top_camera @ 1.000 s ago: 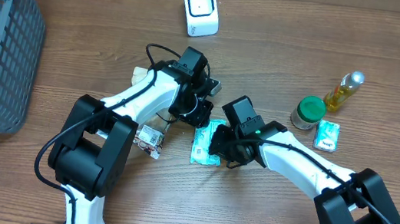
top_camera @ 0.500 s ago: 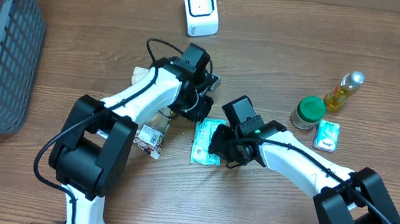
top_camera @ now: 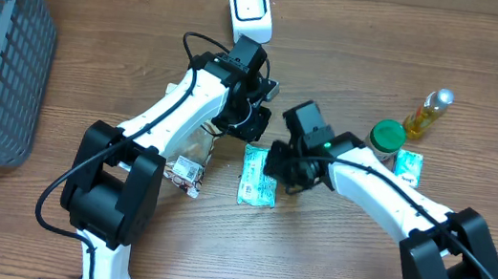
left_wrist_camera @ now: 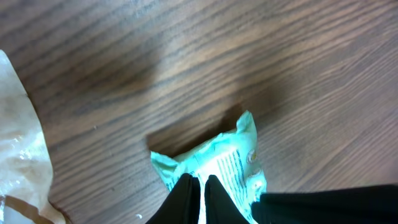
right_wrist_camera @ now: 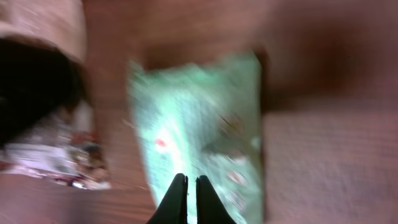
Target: Scan the item barcode
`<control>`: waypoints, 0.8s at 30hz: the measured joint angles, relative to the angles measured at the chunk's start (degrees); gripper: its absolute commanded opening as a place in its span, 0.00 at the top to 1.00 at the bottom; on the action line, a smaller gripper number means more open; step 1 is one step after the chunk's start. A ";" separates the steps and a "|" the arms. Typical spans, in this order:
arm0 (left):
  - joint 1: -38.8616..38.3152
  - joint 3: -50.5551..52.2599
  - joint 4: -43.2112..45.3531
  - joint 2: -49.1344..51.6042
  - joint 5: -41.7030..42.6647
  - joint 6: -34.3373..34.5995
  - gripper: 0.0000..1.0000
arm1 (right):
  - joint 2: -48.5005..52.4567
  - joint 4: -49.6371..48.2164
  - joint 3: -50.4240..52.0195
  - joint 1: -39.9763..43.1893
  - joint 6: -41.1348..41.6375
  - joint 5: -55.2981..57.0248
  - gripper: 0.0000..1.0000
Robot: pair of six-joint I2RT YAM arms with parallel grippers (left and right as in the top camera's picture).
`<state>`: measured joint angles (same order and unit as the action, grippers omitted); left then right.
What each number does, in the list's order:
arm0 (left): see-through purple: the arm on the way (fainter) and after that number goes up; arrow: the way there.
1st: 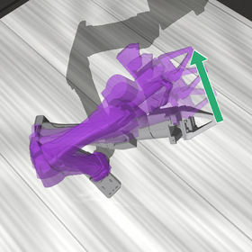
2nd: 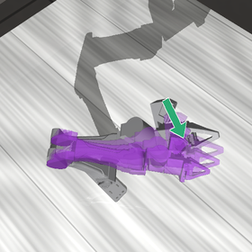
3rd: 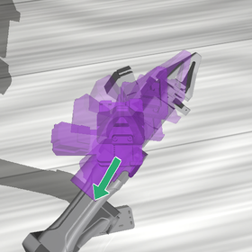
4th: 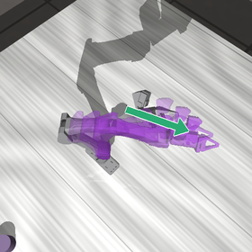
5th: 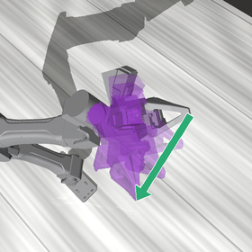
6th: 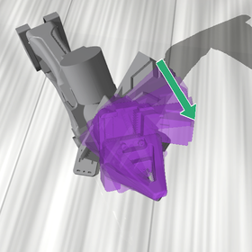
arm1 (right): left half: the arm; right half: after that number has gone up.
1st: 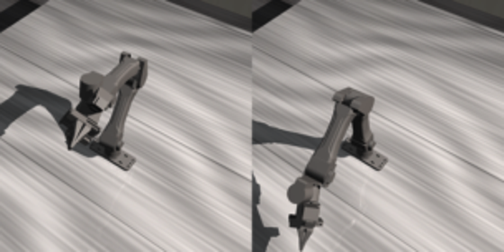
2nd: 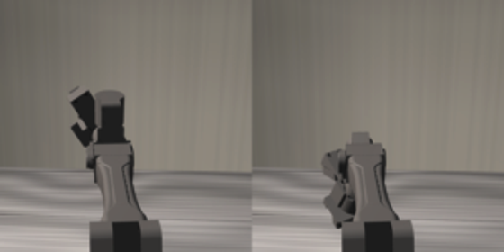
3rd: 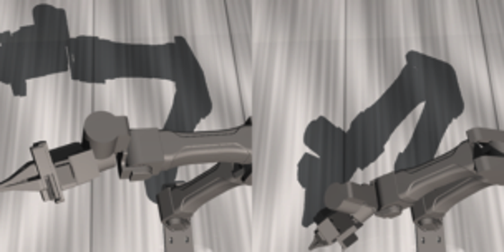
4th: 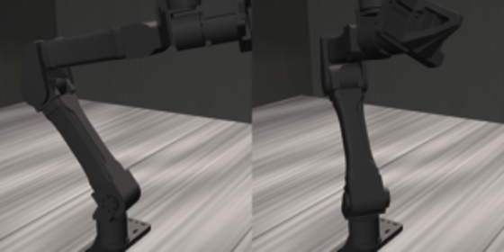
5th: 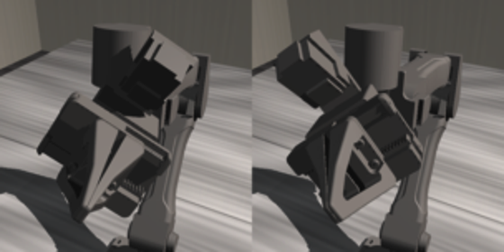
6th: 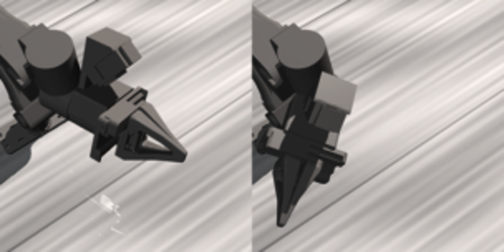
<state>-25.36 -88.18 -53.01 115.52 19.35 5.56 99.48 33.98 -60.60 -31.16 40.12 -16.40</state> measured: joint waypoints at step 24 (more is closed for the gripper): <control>-0.46 11.19 8.63 0.00 0.33 0.04 0.86 | 4.63 -5.53 -0.61 2.25 -2.43 4.74 0.93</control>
<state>-25.82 -76.99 -44.38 115.52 19.68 5.61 104.12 28.45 -61.21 -28.91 37.69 -11.66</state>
